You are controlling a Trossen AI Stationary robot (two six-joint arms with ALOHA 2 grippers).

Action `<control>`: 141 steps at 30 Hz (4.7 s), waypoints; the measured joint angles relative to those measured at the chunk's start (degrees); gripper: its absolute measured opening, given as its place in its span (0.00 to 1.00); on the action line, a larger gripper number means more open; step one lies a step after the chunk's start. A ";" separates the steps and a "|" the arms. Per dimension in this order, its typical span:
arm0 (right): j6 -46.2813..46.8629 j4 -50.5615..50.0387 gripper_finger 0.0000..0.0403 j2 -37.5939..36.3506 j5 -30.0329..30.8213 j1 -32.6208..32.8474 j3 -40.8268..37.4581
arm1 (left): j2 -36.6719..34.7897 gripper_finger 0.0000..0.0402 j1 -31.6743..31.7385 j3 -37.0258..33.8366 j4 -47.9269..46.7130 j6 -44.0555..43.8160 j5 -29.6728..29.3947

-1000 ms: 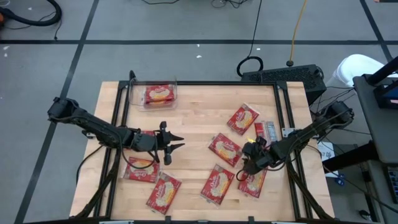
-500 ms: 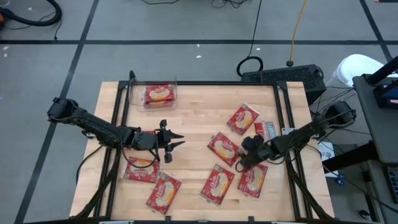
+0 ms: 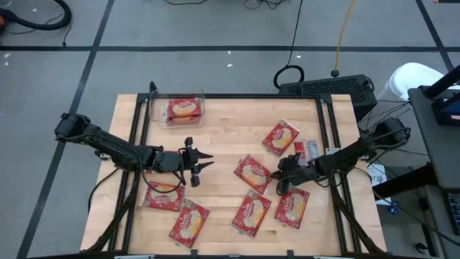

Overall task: Sort popcorn bags into baskets
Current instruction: Put the red popcorn bag into the transparent bin

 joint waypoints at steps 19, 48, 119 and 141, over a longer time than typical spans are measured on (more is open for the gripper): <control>-28.83 13.88 0.00 -0.07 8.84 -4.88 2.98 | -0.02 0.33 4.25 0.02 3.04 -5.79 1.85; -66.65 34.58 0.00 -0.13 4.30 -12.96 3.17 | 11.48 0.67 25.32 2.18 9.04 2.37 29.38; -48.20 40.42 0.26 -0.15 4.24 -14.16 -6.18 | -15.00 0.06 59.54 28.24 -63.22 27.52 22.25; -45.75 40.47 0.26 -0.15 -0.22 -10.76 -6.18 | 2.12 0.09 76.79 28.22 -69.34 30.66 43.99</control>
